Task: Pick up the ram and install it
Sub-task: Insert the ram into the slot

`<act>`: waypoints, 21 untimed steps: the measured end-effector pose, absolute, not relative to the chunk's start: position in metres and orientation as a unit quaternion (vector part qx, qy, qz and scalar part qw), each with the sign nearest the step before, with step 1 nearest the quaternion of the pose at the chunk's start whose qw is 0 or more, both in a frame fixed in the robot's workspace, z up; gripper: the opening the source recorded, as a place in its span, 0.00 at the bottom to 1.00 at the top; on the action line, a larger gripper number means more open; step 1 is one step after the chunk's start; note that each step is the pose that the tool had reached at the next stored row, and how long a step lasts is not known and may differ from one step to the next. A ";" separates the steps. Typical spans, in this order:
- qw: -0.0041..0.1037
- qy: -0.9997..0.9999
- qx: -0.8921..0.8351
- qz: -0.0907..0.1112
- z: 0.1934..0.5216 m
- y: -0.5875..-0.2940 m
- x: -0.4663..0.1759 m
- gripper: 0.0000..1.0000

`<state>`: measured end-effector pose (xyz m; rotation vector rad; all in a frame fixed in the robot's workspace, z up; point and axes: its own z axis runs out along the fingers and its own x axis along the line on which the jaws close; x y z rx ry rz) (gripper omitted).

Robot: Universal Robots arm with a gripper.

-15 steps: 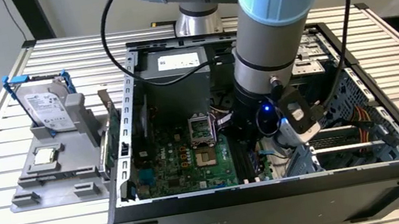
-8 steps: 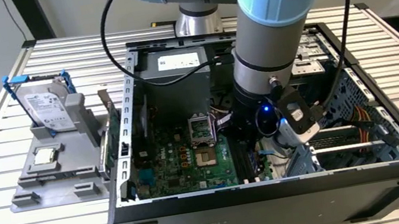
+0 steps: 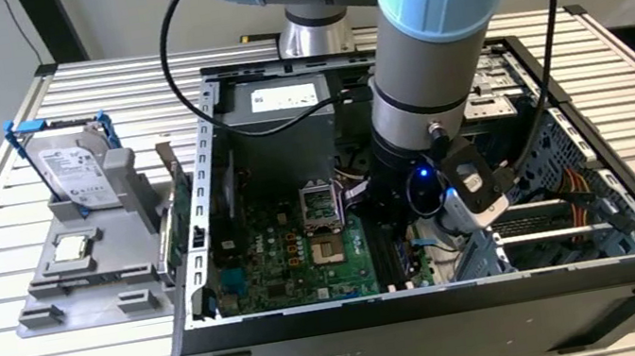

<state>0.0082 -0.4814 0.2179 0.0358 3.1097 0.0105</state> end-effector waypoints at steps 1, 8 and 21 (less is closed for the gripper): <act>0.016 1.000 0.012 0.003 0.218 -0.481 0.008 0.00; 0.016 1.000 0.012 0.003 0.217 -0.481 0.008 0.00; 0.016 1.000 0.010 0.006 0.212 -0.481 0.008 0.00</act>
